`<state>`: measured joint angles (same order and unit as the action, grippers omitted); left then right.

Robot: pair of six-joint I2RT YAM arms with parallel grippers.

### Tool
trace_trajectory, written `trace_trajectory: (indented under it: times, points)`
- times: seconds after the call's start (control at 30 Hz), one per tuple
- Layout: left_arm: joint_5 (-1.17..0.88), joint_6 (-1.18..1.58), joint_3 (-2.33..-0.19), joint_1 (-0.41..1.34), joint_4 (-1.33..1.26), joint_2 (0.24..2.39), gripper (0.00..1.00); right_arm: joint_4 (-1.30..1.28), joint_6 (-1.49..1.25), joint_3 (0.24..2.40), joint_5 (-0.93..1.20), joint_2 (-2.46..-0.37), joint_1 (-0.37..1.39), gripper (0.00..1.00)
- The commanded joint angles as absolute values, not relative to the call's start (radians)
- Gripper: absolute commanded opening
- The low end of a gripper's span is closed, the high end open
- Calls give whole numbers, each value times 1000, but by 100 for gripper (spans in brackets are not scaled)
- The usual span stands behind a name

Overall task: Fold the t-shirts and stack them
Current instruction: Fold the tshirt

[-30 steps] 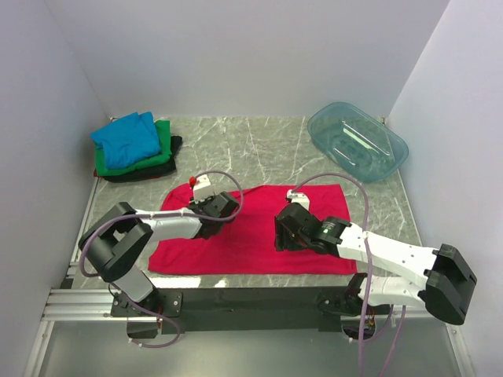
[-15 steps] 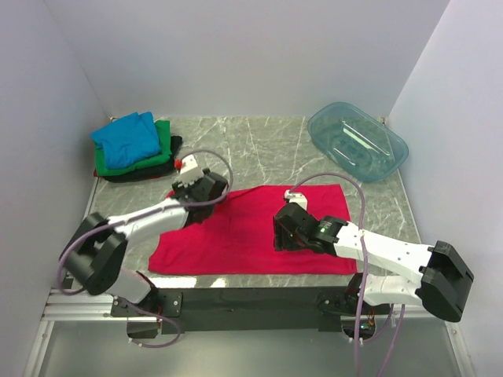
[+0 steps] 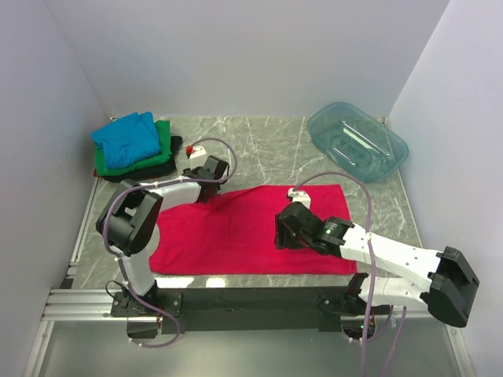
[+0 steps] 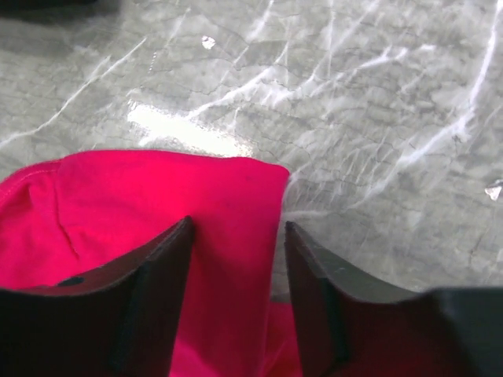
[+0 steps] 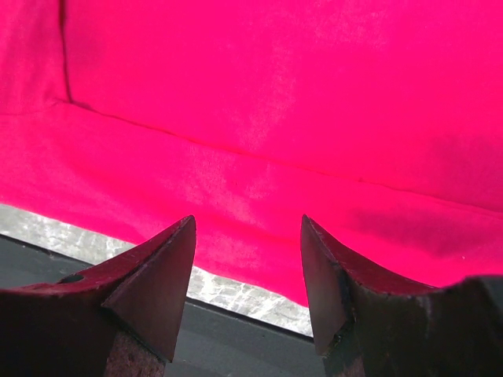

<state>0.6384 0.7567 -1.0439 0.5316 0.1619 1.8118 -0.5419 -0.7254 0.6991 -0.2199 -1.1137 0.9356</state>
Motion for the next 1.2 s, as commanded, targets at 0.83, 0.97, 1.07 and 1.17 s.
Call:
trace_trajectory:
  times: [0.83,0.97,1.07,1.17]
  points:
    - [647,1138,-451,621,133,1237,50,-476,-703,699,-219,-1172,927,63]
    - [653,1192,-437,652,210,1151,62,-462,-690,716,-212,-1204,928,63]
    - [690,1184,-439,678,246,1047,66,-462,-681,733,-210,-1227,927,63]
    - [718,1068,-468,678,187,1011,75,-472,-672,752,-216,-1233,927,63]
